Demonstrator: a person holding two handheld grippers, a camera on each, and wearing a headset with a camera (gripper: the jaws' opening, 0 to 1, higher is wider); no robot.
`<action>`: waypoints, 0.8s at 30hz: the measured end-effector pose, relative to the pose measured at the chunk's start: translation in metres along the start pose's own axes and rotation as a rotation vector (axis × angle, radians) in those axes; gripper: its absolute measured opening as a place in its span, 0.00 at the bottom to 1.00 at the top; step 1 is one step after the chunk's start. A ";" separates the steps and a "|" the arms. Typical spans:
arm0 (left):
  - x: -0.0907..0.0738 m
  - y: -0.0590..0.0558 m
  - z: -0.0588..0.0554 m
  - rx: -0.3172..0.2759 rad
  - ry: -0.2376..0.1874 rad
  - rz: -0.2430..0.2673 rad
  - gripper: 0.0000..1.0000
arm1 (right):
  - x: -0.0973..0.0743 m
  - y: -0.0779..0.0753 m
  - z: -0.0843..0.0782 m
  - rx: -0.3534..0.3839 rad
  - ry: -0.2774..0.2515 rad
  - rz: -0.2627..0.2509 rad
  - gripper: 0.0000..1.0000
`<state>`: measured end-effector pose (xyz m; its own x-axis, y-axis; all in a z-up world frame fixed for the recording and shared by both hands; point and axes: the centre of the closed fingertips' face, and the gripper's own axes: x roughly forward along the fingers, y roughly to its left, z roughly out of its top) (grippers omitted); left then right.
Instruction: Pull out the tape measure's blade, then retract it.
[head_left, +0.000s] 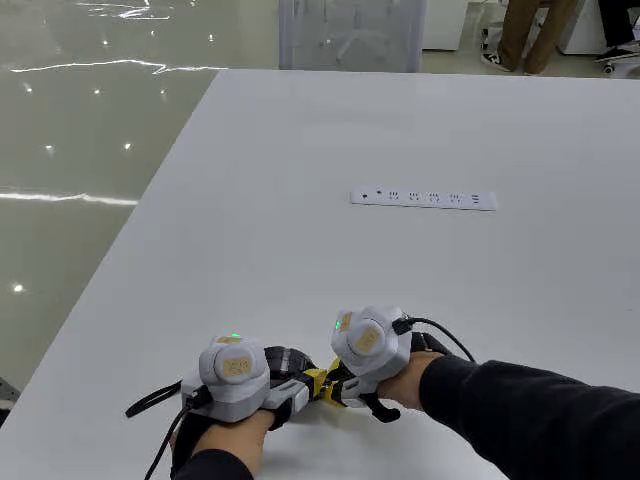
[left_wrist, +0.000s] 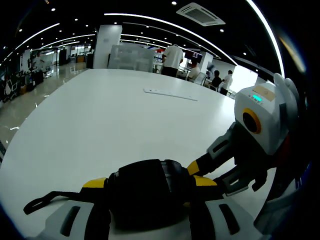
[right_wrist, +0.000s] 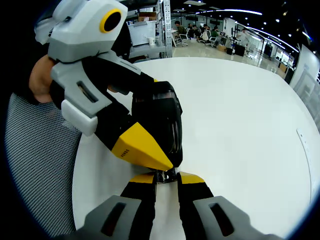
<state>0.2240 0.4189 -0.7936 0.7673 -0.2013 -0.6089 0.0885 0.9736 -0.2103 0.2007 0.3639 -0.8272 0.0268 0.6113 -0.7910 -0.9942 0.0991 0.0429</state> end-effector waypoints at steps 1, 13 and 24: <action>0.000 0.000 0.000 0.001 0.000 0.000 0.60 | 0.000 0.000 -0.001 0.001 0.001 0.000 0.13; 0.001 0.000 0.000 0.003 0.000 -0.005 0.60 | 0.000 0.002 0.001 0.023 -0.015 0.008 0.12; 0.000 0.000 -0.001 0.004 -0.001 -0.007 0.60 | 0.001 0.003 0.002 0.004 -0.027 0.016 0.12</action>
<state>0.2237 0.4193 -0.7943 0.7670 -0.2084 -0.6069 0.0966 0.9725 -0.2119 0.1978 0.3664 -0.8268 0.0133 0.6337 -0.7735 -0.9941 0.0916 0.0580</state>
